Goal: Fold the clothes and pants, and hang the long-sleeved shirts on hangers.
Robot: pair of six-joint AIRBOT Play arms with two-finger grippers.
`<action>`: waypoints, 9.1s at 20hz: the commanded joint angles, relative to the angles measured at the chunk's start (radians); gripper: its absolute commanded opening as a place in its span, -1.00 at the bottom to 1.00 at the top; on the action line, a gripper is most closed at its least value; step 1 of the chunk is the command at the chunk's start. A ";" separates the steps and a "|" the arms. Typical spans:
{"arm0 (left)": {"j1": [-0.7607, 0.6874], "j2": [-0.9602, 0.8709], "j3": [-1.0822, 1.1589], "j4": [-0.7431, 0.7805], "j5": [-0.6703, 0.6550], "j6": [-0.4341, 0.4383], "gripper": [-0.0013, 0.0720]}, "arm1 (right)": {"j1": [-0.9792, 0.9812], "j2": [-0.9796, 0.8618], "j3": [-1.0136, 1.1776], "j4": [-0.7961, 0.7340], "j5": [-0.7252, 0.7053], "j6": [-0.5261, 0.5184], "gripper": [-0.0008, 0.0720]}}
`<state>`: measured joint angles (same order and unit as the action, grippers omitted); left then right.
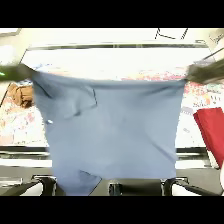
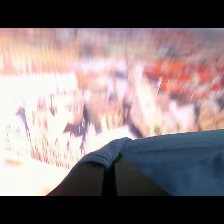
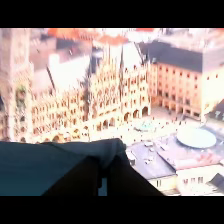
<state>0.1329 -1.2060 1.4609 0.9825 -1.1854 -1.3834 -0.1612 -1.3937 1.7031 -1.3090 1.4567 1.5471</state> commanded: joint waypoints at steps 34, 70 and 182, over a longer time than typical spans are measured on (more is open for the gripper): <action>-0.031 -0.431 -0.200 0.054 -0.115 0.038 -0.90 | -0.033 -0.288 -0.276 -0.030 -0.045 0.039 -0.85; -0.016 0.030 -1.041 -0.153 0.047 0.251 -0.90 | -0.315 -0.030 -0.822 0.028 0.062 -0.077 0.74; -0.010 0.005 0.188 0.127 0.047 -0.135 -0.90 | 0.100 -0.546 -0.256 0.663 -0.121 -0.093 0.70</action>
<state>0.1234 -1.2018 1.6482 1.1297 -1.1381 -1.5177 -0.0689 -1.8843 1.4746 -0.7803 1.3346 1.5658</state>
